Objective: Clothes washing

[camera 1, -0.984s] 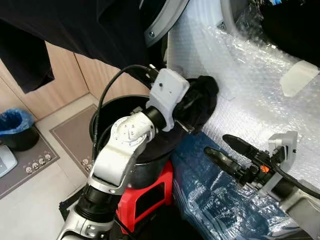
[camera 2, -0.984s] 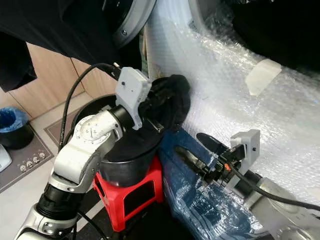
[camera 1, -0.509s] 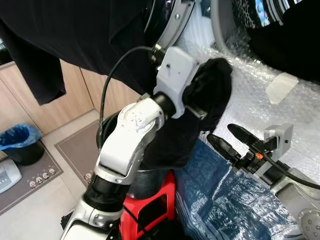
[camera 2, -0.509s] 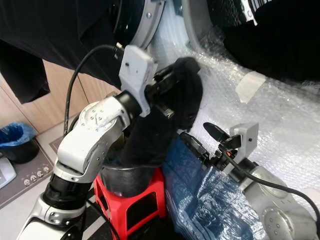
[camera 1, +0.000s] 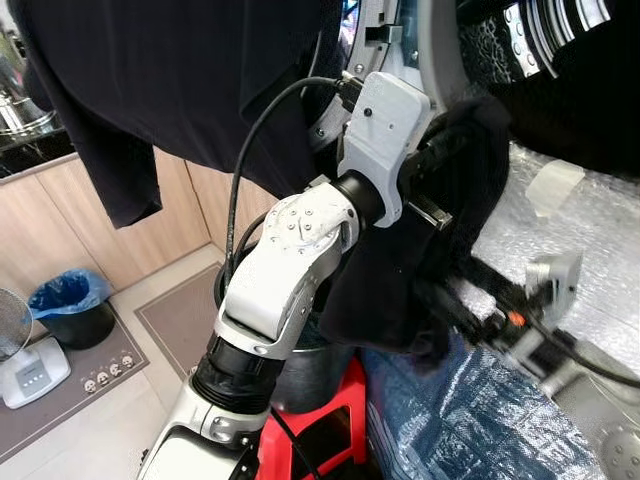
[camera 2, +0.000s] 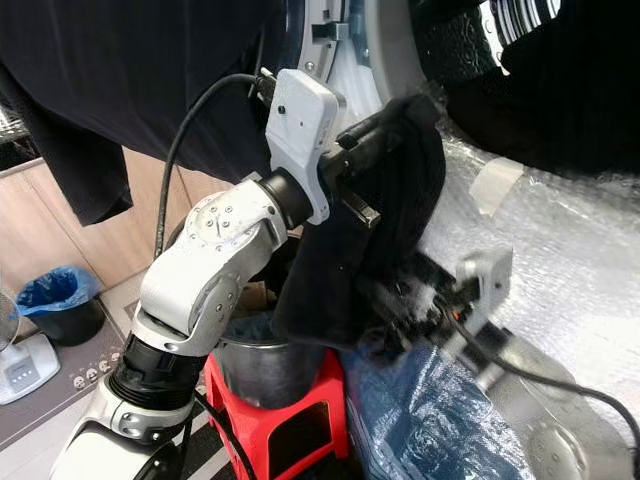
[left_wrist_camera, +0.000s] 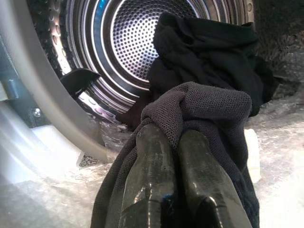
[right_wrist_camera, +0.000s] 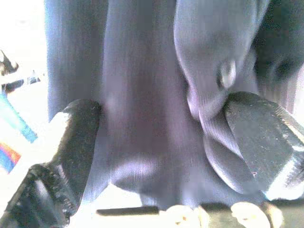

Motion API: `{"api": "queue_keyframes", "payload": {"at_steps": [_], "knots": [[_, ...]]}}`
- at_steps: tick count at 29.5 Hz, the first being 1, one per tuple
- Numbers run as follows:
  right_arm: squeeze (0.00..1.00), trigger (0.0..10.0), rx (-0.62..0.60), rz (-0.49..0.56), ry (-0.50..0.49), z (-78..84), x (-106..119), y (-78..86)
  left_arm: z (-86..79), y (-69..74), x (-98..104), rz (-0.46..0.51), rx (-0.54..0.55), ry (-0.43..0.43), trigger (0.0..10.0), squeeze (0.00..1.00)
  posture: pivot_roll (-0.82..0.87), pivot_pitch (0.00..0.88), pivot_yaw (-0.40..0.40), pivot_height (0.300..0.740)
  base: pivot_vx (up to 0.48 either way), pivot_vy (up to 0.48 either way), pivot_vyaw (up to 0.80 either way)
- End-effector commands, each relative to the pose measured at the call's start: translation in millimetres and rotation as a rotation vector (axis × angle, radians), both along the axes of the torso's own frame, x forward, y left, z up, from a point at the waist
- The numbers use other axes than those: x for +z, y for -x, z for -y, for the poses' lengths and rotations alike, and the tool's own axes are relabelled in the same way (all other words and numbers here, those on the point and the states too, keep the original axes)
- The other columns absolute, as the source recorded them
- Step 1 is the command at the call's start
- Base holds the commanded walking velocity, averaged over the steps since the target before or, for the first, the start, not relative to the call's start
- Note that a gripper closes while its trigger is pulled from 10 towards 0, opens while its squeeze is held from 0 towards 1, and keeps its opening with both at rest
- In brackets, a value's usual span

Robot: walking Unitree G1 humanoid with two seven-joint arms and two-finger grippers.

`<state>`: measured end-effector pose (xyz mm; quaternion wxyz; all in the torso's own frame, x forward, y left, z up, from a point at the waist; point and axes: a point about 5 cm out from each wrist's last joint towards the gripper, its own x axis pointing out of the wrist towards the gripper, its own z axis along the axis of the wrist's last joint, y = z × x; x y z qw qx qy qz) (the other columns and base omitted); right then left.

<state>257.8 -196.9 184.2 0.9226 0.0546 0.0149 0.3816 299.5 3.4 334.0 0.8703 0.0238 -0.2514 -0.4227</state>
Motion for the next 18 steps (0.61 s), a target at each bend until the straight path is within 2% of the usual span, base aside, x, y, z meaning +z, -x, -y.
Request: {"api": "queue_keyframes", "payload": {"at_steps": [1,3,9,13,15,18], "knots": [[0.0,10.0,-0.031,0.015,0.05,13.4,2.4,2.7,3.1,6.5,10.9,0.048,-0.06,0.005,10.0,0.0,-0.15,0.047,0.068,0.74,0.0,0.0,0.0],[0.0,10.0,-0.085,0.014,0.085,29.5,1.8,3.4,4.4,7.5,9.8,0.042,-0.091,-0.009,10.0,0.0,-0.15,0.049,0.075,0.74,0.0,0.0,0.0],[0.0,10.0,-0.167,0.043,0.126,51.7,10.5,4.3,12.3,11.7,0.4,0.039,-0.146,-0.083,10.0,0.0,-0.16,0.055,0.097,0.74,0.0,0.0,0.0],[0.0,10.0,-0.141,0.044,0.13,51.8,15.6,10.9,13.2,11.7,-7.6,0.024,-0.165,-0.124,10.0,0.0,-0.17,0.06,0.105,0.74,0.0,0.0,0.0],[0.0,10.0,-0.089,0.015,0.15,51.5,13.5,21.5,13.1,12.0,-11.1,0.024,-0.177,-0.146,10.0,0.0,-0.19,0.062,0.113,0.74,0.0,0.0,0.0],[0.0,10.0,-0.04,-0.051,0.176,59.5,7.8,36.5,12.3,10.6,-13.6,0.026,-0.19,-0.171,10.0,0.0,-0.2,0.059,0.121,0.74,0.0,0.0,0.0]]}}
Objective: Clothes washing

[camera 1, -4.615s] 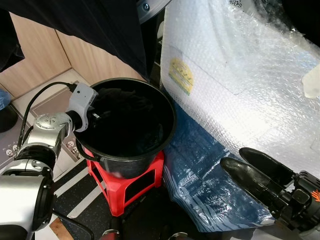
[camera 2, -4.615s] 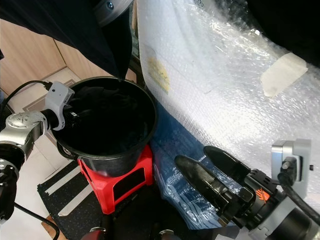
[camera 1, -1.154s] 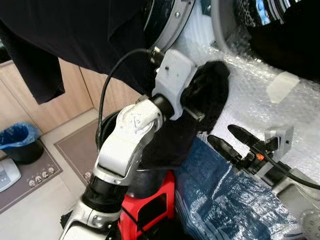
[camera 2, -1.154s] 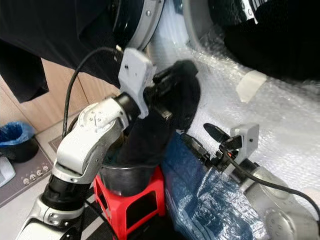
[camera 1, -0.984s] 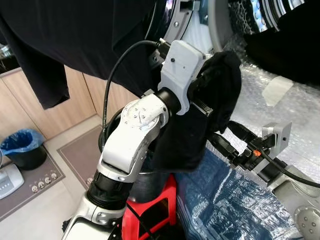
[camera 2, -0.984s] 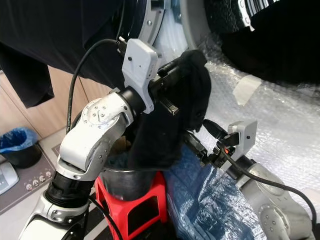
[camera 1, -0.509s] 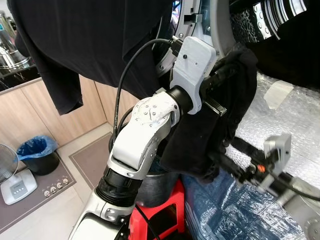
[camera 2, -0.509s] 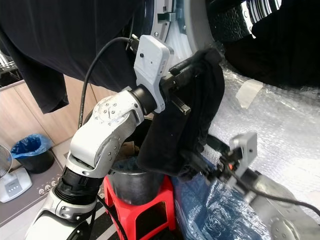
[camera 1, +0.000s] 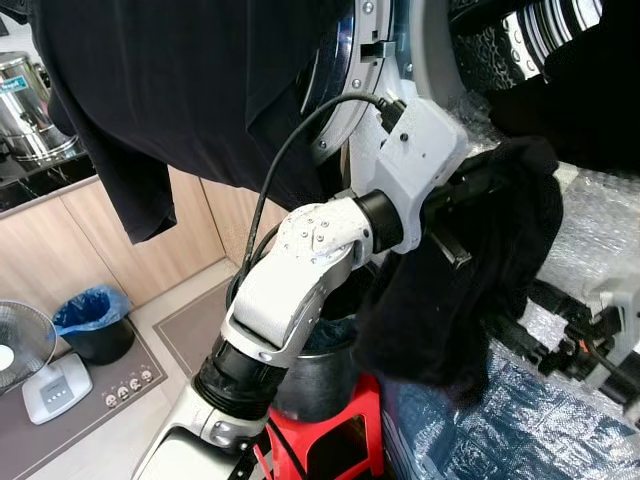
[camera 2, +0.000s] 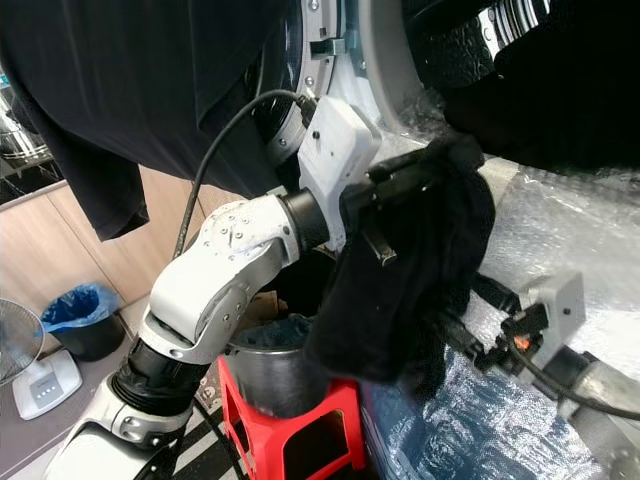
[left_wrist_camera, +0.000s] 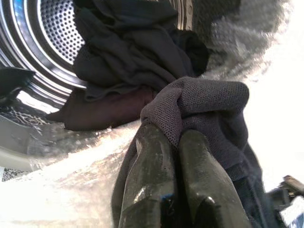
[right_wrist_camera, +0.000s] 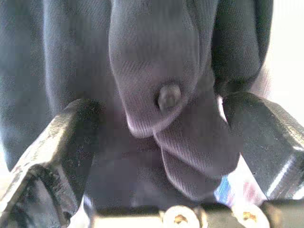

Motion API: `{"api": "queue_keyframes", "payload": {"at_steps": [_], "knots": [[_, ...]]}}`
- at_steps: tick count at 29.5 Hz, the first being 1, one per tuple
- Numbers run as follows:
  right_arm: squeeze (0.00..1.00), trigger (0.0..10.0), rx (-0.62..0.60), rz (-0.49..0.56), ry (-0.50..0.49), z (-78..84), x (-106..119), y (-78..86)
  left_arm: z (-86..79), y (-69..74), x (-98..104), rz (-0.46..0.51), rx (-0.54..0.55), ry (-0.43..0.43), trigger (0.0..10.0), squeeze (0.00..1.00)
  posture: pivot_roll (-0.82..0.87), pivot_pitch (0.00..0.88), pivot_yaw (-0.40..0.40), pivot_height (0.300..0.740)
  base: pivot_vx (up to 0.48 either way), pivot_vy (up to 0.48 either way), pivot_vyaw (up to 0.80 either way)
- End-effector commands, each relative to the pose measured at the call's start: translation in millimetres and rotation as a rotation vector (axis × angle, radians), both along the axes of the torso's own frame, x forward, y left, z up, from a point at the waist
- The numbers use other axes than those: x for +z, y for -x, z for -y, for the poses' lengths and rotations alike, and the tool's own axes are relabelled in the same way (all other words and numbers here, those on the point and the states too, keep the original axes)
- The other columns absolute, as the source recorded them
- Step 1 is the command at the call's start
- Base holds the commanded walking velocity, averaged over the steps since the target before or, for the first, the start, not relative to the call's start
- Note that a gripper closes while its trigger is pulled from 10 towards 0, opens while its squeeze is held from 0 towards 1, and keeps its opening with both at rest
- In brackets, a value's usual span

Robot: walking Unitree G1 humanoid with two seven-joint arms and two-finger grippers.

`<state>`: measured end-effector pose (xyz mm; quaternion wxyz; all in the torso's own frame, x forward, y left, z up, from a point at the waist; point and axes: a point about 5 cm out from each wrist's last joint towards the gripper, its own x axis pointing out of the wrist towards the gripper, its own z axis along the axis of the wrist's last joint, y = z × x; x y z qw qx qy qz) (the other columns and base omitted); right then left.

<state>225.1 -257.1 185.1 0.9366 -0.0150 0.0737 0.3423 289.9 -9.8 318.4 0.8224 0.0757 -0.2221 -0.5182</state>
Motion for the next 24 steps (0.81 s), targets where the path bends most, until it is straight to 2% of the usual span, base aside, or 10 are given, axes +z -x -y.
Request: {"api": "queue_keyframes", "payload": {"at_steps": [1,6,12,13,14,16,18,19,21,24], "knots": [[0.0,10.0,0.041,-0.005,-0.003,0.4,6.4,5.7,-1.0,0.7,1.9,0.015,-0.01,-0.006,10.0,0.0,-0.2,0.059,0.121,0.74,0.0,0.0,0.0],[0.0,10.0,0.103,-0.072,0.008,14.1,12.3,26.7,-6.5,-4.5,2.8,0.022,-0.018,-0.034,10.0,0.0,-0.21,0.057,0.131,0.74,0.0,0.0,0.0],[0.0,10.0,0.133,-0.04,-0.016,11.4,24.7,28.5,-6.5,-5.6,0.1,0.031,-0.018,-0.054,10.0,0.0,-0.22,0.052,0.131,0.74,0.0,0.0,0.0],[0.0,10.0,0.139,-0.027,-0.015,8.3,27.7,27.9,-5.7,-5.7,-0.2,0.032,-0.018,-0.055,10.0,0.0,-0.22,0.051,0.127,0.74,0.0,0.0,0.0],[0.0,10.0,0.158,0.006,-0.022,-5.0,32.5,25.1,-2.9,-5.6,-0.6,0.035,-0.013,-0.056,10.0,0.0,-0.22,0.048,0.121,0.74,0.0,0.0,0.0],[0.0,10.0,0.167,0.027,-0.027,-14.1,34.6,23.1,-1.1,-5.9,-0.6,0.043,-0.002,-0.059,10.0,0.0,-0.22,0.047,0.117,0.74,0.0,0.0,0.0],[0.0,10.0,0.167,0.032,-0.029,-16.5,35.0,22.4,-0.7,-6.1,-0.5,0.046,0.003,-0.06,10.0,0.0,-0.22,0.047,0.117,0.74,0.0,0.0,0.0],[0.0,10.0,0.18,0.053,-0.053,-34.4,35.4,18.7,2.4,-6.9,0.5,0.042,0.016,-0.053,10.0,0.0,-0.21,0.049,0.11,0.74,0.0,0.0,0.0],[0.0,10.0,0.196,0.072,-0.087,-52.7,35.4,16.3,5.1,-7.6,1.7,0.042,0.027,-0.046,10.0,0.0,-0.2,0.049,0.106,0.74,0.0,0.0,0.0],[0.0,10.0,0.22,0.074,-0.102,-67.3,33.4,16.7,7.7,-8.5,3.1,0.055,0.045,-0.043,10.0,0.0,-0.2,0.048,0.102,0.74,0.0,0.0,0.0]]}}
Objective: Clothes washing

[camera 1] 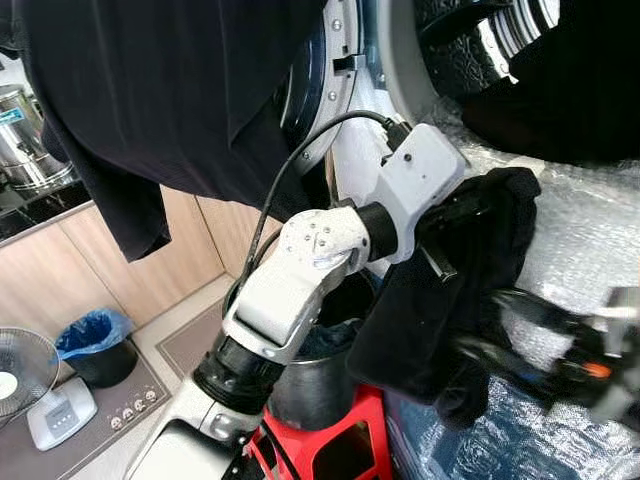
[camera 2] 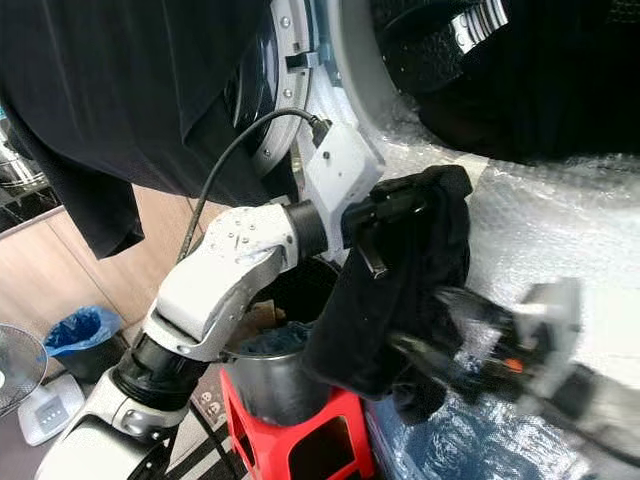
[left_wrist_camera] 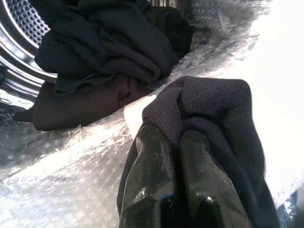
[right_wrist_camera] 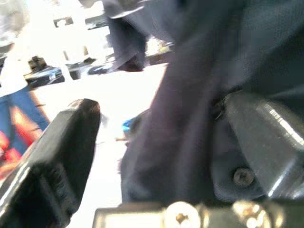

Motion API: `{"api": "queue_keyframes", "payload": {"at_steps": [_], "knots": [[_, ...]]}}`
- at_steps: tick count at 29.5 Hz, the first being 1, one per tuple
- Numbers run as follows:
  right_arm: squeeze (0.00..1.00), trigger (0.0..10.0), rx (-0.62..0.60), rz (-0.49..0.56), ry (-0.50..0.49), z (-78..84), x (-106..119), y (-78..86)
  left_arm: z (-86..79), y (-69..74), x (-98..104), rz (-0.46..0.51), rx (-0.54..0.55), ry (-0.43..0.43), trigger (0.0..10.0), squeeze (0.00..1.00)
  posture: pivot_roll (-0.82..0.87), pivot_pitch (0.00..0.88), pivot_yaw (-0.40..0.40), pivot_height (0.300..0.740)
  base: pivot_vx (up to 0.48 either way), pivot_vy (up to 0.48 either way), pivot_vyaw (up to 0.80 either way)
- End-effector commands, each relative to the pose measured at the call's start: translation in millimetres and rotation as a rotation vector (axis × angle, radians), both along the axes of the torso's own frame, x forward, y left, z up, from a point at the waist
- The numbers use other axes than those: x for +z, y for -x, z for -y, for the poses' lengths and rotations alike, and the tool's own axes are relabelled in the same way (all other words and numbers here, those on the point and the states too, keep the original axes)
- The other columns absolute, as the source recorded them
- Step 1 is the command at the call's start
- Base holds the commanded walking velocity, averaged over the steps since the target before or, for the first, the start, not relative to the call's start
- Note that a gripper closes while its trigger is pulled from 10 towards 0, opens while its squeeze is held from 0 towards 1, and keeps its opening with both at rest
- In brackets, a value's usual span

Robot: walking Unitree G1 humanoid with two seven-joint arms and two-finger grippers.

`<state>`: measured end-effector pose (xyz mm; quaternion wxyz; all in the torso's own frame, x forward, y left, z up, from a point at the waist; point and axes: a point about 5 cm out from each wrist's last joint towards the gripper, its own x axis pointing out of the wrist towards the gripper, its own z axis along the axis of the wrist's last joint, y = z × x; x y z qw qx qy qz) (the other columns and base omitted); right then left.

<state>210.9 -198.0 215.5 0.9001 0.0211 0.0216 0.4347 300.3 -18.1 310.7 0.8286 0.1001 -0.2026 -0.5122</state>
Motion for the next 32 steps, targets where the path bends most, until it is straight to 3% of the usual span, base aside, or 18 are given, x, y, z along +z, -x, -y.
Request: {"api": "queue_keyframes", "payload": {"at_steps": [1,7,12,21,32], "knots": [[0.0,10.0,0.029,0.01,0.002,-12.2,3.0,2.8,0.1,1.6,11.5,0.066,0.016,0.016,10.0,0.0,-0.19,0.049,0.098,0.74,0.0,0.0,0.0],[0.0,10.0,-0.053,-0.019,-0.045,-30.1,0.1,-3.1,4.2,-2.4,16.1,0.08,0.07,0.037,10.0,0.0,-0.18,0.053,0.088,0.74,0.0,0.0,0.0],[0.0,10.0,-0.162,-0.041,-0.026,-32.8,-3.1,-11.5,8.1,-0.7,20.1,0.076,0.072,0.064,10.0,0.0,-0.18,0.054,0.083,0.74,0.0,0.0,0.0],[0.0,10.0,-0.391,-0.063,0.069,-3.2,-10.5,-26.0,10.4,5.4,25.2,0.073,0.053,0.099,10.0,0.0,-0.17,0.045,0.077,0.74,0.0,0.0,0.0],[0.0,10.0,-0.585,0.017,0.024,19.5,8.6,-42.1,12.4,15.1,21.1,0.043,0.046,0.1,10.0,0.0,-0.17,0.025,0.067,0.74,0.0,0.0,0.0]]}}
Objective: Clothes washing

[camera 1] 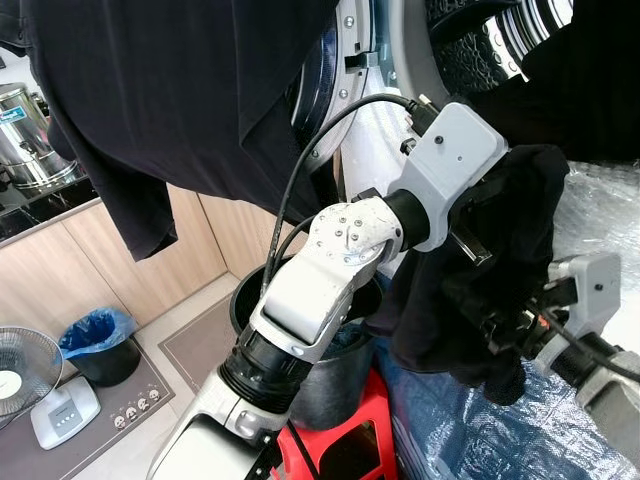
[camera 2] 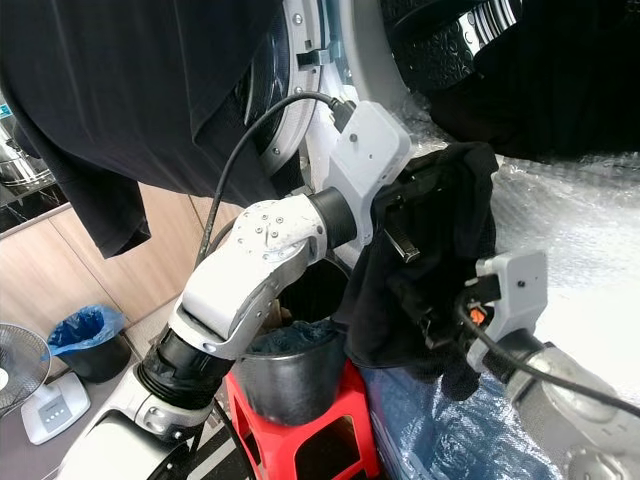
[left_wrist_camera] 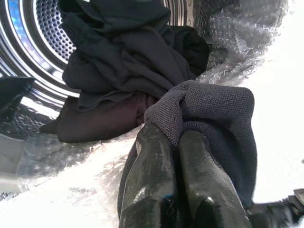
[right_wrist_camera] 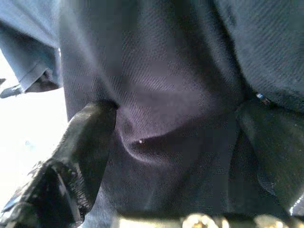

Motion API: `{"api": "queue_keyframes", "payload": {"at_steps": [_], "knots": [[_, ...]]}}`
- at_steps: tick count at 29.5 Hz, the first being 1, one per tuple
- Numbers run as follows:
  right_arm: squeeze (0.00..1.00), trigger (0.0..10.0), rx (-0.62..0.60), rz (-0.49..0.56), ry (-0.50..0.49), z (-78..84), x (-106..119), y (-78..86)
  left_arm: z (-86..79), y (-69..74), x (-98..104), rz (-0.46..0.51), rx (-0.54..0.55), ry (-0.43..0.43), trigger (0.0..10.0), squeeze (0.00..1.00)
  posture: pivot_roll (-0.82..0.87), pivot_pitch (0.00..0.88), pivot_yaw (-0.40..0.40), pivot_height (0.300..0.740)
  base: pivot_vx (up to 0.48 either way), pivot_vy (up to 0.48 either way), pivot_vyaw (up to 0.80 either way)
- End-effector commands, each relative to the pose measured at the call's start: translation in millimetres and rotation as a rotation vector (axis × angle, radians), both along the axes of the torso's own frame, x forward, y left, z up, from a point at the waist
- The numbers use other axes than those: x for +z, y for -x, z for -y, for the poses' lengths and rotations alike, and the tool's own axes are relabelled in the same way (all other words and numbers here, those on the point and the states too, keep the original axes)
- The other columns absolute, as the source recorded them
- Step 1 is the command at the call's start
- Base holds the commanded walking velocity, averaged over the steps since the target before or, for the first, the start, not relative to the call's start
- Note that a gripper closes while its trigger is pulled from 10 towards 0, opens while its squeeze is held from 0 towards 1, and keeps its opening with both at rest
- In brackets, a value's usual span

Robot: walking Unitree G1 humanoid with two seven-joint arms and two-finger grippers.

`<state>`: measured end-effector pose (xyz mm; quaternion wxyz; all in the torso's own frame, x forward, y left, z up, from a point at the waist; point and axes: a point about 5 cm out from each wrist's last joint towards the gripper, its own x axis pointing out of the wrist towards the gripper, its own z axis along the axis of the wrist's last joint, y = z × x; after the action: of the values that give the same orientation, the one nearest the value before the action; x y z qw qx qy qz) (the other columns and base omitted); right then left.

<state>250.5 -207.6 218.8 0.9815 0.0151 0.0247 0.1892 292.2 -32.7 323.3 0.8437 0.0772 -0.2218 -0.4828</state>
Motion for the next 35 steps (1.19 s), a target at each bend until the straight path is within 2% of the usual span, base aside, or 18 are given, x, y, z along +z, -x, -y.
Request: {"api": "queue_keyframes", "payload": {"at_steps": [1,4,8,11,12,16,17,25,27,30,32,33,34,35], "knots": [[0.0,10.0,-0.079,0.03,0.005,11.6,5.8,-3.4,-2.0,7.8,8.5,0.033,-0.005,0.03,10.0,0.0,-0.17,0.022,0.066,0.74,0.0,0.0,0.0],[0.0,10.0,-0.067,0.063,0.027,14.5,9.2,-1.8,-1.5,10.0,9.4,0.011,-0.013,0.045,10.0,0.0,-0.17,0.014,0.064,0.74,0.0,0.0,0.0],[0.0,10.0,-0.064,0.096,-0.007,16.2,17.2,-0.2,-1.1,13.2,10.9,-0.016,-0.021,0.071,10.0,0.0,-0.17,0.01,0.064,0.74,0.0,0.0,0.0],[0.0,10.0,-0.051,0.154,-0.02,11.4,25.6,-0.7,2.3,18.4,11.0,-0.049,-0.052,0.09,10.0,0.0,-0.17,0.01,0.065,0.74,0.0,0.0,0.0],[0.0,10.0,-0.012,0.187,-0.043,6.3,30.1,1.7,4.3,20.6,12.8,-0.062,-0.067,0.106,10.0,0.0,-0.17,0.012,0.067,0.74,0.0,0.0,0.0],[0.0,10.0,0.024,0.233,-0.067,-0.2,36.5,3.7,6.8,22.1,15.8,-0.102,-0.083,0.142,10.0,0.0,-0.17,0.02,0.067,0.74,0.0,0.0,0.0],[0.0,10.0,0.032,0.247,-0.1,-4.3,39.7,2.8,8.6,22.0,17.4,-0.115,-0.081,0.156,10.0,0.0,-0.17,0.024,0.068,0.74,0.0,0.0,0.0],[0.0,10.0,0.068,0.222,-0.149,-21.2,36.0,-4.4,16.6,23.5,22.0,-0.138,-0.09,0.176,10.0,0.0,-0.16,0.036,0.074,0.74,0.0,0.0,0.0],[0.0,10.0,0.071,0.219,-0.153,-22.1,35.7,-4.7,16.9,23.7,22.4,-0.14,-0.091,0.177,10.0,0.0,-0.16,0.036,0.074,0.74,0.0,0.0,0.0],[0.0,10.0,0.119,0.208,-0.132,-32.4,32.7,-5.4,21.8,23.1,24.3,-0.147,-0.098,0.178,10.0,0.0,-0.15,0.037,0.075,0.74,0.0,0.0,0.0],[0.0,10.0,0.116,0.205,-0.153,-33.8,32.6,-6.9,22.4,22.8,24.4,-0.151,-0.1,0.181,10.0,0.0,-0.15,0.037,0.074,0.74,0.0,0.0,0.0],[0.0,6.3,0.112,0.199,-0.175,-35.5,32.4,-8.7,22.5,22.8,24.7,-0.151,-0.101,0.182,10.0,0.0,-0.15,0.037,0.075,0.74,0.0,0.0,0.0],[0.0,5.0,0.105,0.195,-0.183,-36.9,32.0,-10.2,22.5,22.8,24.7,-0.152,-0.101,0.183,10.0,0.0,-0.15,0.037,0.075,0.74,0.0,0.0,0.0],[0.0,5.0,0.1,0.193,-0.187,-37.9,31.7,-11.2,22.5,22.8,24.7,-0.154,-0.101,0.184,10.0,0.0,-0.15,0.037,0.075,0.74,0.0,0.0,0.0]]}}
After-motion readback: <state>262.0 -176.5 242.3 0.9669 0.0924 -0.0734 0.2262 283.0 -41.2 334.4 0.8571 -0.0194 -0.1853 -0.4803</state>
